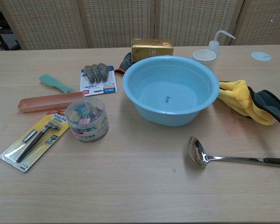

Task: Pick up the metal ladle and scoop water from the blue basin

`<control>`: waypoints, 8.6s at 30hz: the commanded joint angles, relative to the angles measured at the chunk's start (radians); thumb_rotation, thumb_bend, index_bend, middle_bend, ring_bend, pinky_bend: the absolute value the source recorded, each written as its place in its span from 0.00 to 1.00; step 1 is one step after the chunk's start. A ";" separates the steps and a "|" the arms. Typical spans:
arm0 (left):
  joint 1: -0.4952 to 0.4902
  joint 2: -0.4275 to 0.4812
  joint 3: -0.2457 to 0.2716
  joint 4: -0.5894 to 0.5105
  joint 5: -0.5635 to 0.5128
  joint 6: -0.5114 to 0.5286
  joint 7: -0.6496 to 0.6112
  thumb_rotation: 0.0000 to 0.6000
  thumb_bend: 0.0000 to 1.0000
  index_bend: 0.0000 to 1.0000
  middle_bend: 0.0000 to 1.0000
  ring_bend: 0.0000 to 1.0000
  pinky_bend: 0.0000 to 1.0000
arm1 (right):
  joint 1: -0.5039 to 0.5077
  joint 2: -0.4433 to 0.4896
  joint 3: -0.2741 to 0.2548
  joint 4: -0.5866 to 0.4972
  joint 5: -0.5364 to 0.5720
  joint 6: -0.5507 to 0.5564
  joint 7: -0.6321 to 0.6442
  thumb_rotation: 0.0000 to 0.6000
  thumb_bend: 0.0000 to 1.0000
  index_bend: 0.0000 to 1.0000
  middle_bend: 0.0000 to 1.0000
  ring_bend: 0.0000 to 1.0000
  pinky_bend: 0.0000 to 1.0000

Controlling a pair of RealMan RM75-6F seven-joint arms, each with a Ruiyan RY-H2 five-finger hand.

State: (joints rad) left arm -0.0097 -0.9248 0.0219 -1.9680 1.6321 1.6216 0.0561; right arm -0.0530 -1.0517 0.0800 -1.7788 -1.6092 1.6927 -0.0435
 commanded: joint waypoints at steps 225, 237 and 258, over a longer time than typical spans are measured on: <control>-0.012 0.078 -0.042 0.016 -0.076 -0.071 -0.196 1.00 0.00 0.00 0.00 0.00 0.00 | 0.887 -0.627 0.360 0.080 0.927 -0.158 -1.160 1.00 1.00 0.87 0.97 0.90 1.00; -0.021 0.079 -0.053 0.020 -0.120 -0.092 -0.198 1.00 0.00 0.00 0.00 0.00 0.00 | 0.928 -0.739 0.288 0.418 0.827 -0.192 -1.074 1.00 1.00 0.87 0.97 0.90 1.00; -0.025 0.076 -0.057 0.023 -0.142 -0.107 -0.194 1.00 0.00 0.00 0.00 0.00 0.00 | 0.910 -0.862 0.128 0.858 0.593 -0.279 -0.970 1.00 1.00 0.87 0.98 0.90 1.00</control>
State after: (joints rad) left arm -0.0342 -0.8486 -0.0350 -1.9452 1.4904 1.5148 -0.1384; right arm 0.8641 -1.9056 0.2256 -0.9429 -0.9957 1.4238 -1.0195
